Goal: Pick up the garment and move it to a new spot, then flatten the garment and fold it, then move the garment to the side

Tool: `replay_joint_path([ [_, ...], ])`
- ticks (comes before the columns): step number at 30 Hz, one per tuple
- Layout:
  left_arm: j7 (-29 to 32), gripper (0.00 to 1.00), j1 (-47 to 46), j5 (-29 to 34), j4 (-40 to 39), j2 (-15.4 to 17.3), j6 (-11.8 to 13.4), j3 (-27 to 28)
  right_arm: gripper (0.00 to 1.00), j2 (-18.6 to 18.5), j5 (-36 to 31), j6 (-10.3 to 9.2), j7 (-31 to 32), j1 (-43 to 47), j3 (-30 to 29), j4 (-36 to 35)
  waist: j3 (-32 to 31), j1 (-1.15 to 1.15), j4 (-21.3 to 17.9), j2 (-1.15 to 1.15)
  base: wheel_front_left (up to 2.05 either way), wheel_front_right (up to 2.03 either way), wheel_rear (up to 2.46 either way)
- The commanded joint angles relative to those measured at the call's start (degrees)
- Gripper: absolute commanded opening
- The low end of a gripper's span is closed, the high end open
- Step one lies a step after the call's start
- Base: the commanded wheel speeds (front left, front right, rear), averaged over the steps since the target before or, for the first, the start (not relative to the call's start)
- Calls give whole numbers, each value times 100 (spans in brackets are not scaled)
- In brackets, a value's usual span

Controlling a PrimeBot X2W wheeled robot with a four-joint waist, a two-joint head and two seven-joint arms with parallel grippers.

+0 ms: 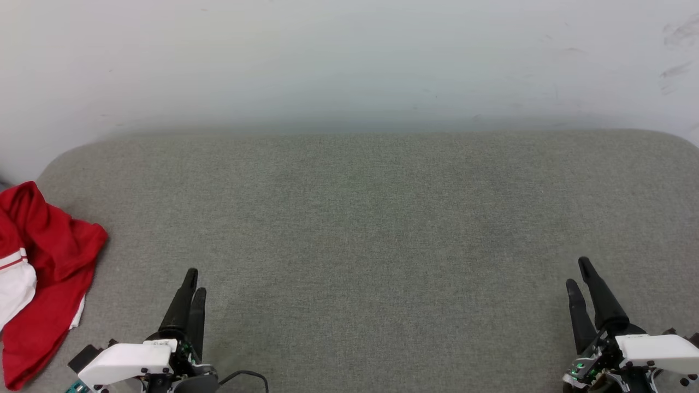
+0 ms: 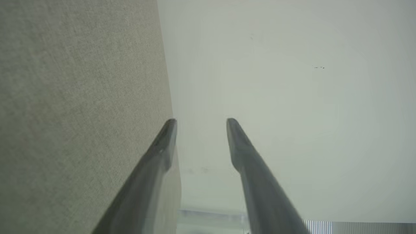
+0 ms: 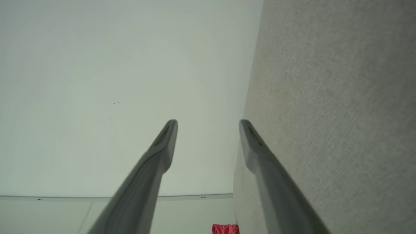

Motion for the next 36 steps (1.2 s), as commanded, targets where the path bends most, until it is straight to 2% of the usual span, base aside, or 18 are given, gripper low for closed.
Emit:
replay_joint_path([
  [1,-70,100,-107,9,-187,10,-1,-86,100,-4,-36,0,-74,-81,53,-188,1,0,2,0,0,0,0],
  [14,-432,100,-47,180,-652,14,-2,-417,100,-5,-234,0,-416,40,256,-600,5,0,26,0,0,0,0],
  [19,-563,100,-29,459,-872,18,-2,-419,100,-5,-538,0,-541,74,279,-767,9,0,38,0,0,0,0],
  [24,-681,100,-6,975,-1096,14,-2,-334,100,-6,-1100,0,-659,88,246,-924,16,0,50,0,0,0,0],
  [36,-940,100,25,2516,-1493,16,-2,-500,100,-14,-3211,0,-916,104,306,-1300,14,0,93,0,0,0,0],
])
